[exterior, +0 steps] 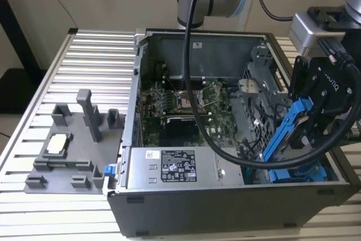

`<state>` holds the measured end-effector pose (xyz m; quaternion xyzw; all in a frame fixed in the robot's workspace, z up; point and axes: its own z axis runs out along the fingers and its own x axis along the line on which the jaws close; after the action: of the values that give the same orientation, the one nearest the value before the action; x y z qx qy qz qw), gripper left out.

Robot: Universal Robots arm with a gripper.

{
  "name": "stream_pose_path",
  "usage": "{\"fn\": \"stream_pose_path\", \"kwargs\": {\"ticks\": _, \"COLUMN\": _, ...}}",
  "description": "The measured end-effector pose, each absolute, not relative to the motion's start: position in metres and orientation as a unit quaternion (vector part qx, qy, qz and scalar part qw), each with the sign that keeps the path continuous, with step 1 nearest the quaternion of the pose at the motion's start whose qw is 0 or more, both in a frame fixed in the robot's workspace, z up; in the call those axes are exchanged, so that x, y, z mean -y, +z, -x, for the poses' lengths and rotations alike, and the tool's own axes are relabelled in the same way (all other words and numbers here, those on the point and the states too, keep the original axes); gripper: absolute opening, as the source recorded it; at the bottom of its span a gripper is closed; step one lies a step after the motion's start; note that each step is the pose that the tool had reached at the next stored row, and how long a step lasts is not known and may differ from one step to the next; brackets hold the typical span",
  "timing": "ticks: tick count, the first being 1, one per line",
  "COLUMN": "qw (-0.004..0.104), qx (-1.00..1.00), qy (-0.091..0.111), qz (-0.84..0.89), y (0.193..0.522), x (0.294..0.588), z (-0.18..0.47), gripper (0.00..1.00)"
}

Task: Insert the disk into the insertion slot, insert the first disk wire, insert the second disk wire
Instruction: 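Insert the disk into the insertion slot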

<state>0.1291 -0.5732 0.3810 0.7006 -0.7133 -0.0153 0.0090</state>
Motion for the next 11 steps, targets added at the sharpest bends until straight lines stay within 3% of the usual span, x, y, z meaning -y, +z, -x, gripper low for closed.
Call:
{"fn": "stream_pose_path", "kwargs": {"ticks": 7, "qw": 0.009, "qx": 0.713, "qy": -0.015, "qz": -0.701, "y": 0.38, "x": 0.5732, "z": -0.1292, "gripper": 0.34}}
{"fn": "stream_pose_path", "kwargs": {"ticks": 9, "qw": 0.009, "qx": 0.713, "qy": -0.015, "qz": -0.701, "y": 0.3799, "x": 0.5732, "z": -0.1291, "gripper": 0.46}}
{"fn": "stream_pose_path", "kwargs": {"ticks": 11, "qw": 0.009, "qx": 0.713, "qy": -0.015, "qz": -0.701, "y": 0.38, "x": 0.5733, "z": -0.1291, "gripper": 0.46}}
